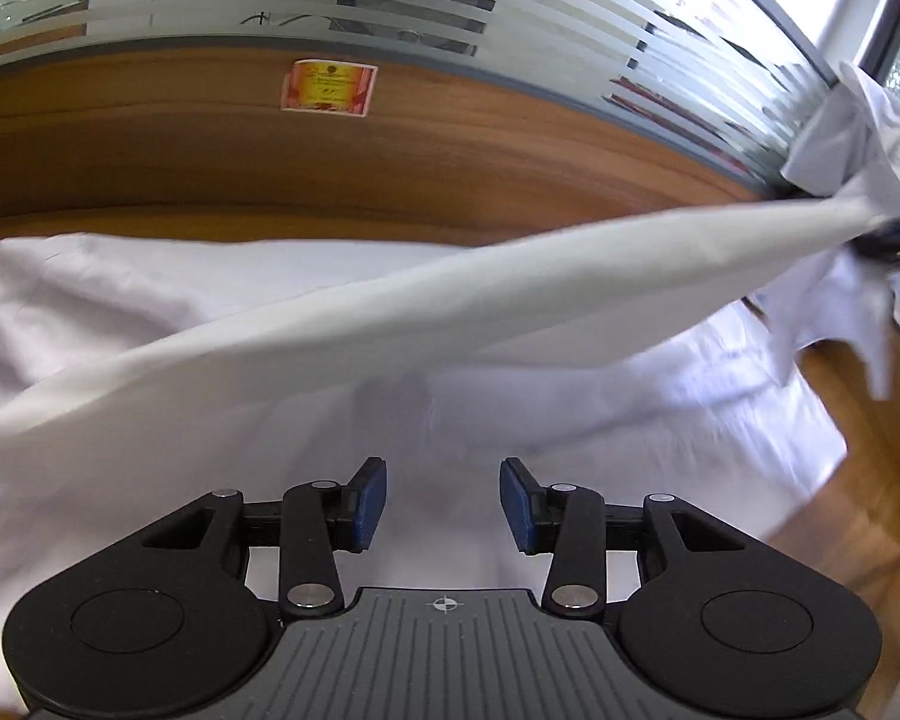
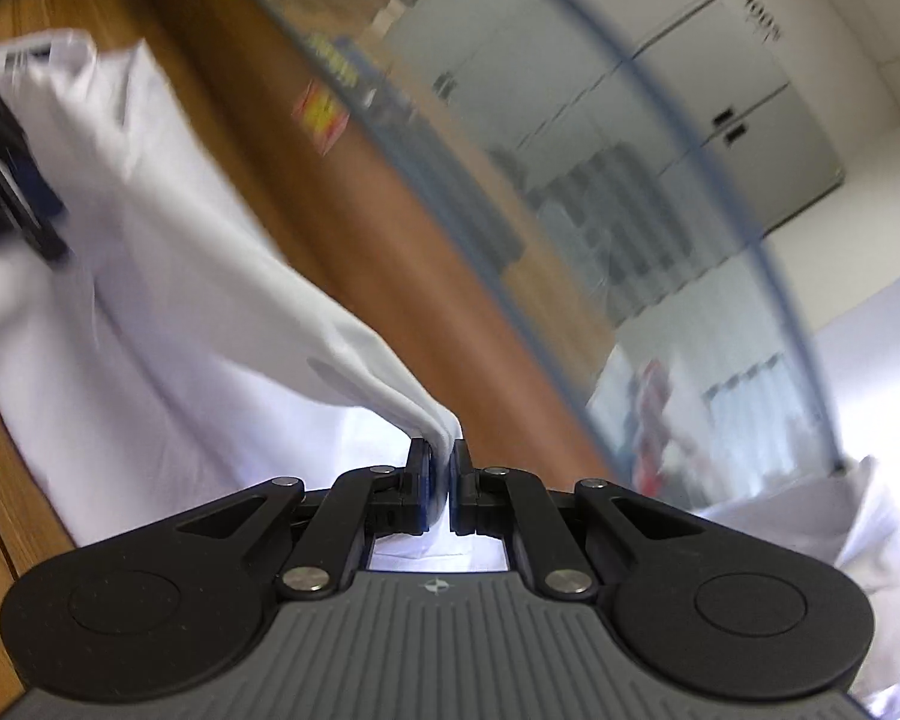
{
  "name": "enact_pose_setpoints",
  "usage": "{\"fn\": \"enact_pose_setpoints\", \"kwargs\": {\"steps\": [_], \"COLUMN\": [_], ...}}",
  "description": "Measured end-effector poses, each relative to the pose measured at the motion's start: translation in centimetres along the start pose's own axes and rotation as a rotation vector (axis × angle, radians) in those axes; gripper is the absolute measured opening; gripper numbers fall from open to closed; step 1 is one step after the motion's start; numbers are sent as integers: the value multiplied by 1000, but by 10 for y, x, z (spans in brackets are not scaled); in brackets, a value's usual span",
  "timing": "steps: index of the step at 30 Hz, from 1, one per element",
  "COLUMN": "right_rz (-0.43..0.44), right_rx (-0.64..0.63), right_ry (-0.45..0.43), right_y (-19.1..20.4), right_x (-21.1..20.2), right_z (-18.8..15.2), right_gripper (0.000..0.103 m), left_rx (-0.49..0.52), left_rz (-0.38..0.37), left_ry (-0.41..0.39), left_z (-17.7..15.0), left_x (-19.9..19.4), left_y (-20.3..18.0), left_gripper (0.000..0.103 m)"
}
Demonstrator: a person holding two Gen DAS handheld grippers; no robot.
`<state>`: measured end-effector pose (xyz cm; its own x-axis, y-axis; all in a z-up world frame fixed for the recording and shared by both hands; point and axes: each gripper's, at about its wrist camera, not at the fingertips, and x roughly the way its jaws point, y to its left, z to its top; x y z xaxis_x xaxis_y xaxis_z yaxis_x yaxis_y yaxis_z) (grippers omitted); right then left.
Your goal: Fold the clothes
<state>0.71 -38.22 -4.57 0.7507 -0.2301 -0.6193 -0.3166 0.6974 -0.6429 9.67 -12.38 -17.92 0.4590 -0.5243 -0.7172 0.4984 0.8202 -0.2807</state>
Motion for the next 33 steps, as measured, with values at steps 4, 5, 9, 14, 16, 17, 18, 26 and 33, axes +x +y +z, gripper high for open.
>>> {"fn": "enact_pose_setpoints", "kwargs": {"steps": [4,5,9,14,16,17,18,26,33], "right_rz": [18,23,39,79,77,76,74,225,188], "right_rx": [-22,-27,-67,-122,-105,-96,-62,380,470], "right_ry": [43,53,93,153,176,188,199,245,248], "right_y": [19,23,45,83,88,90,88,58,44], "right_x": [21,26,44,52,55,56,57,70,77], "right_z": [-29,-36,-67,-104,-111,-114,-116,-131,-132], "right_gripper": [6,6,6,12,16,26,32,52,7], "left_rx": [-78,-113,-263,-457,-529,-561,-594,-770,-884], "left_rz": [30,39,76,130,151,166,183,286,289], "left_ry": [-5,-13,-43,-76,-97,-108,-124,-221,-202], "left_z": [-13,-14,-20,-32,-37,-39,-41,-49,-57], "left_x": [-29,-38,-69,-92,-99,-102,-105,-113,-103], "left_y": [16,24,52,81,90,94,98,125,155], "left_gripper": [45,46,54,54,54,54,54,53,53]}}
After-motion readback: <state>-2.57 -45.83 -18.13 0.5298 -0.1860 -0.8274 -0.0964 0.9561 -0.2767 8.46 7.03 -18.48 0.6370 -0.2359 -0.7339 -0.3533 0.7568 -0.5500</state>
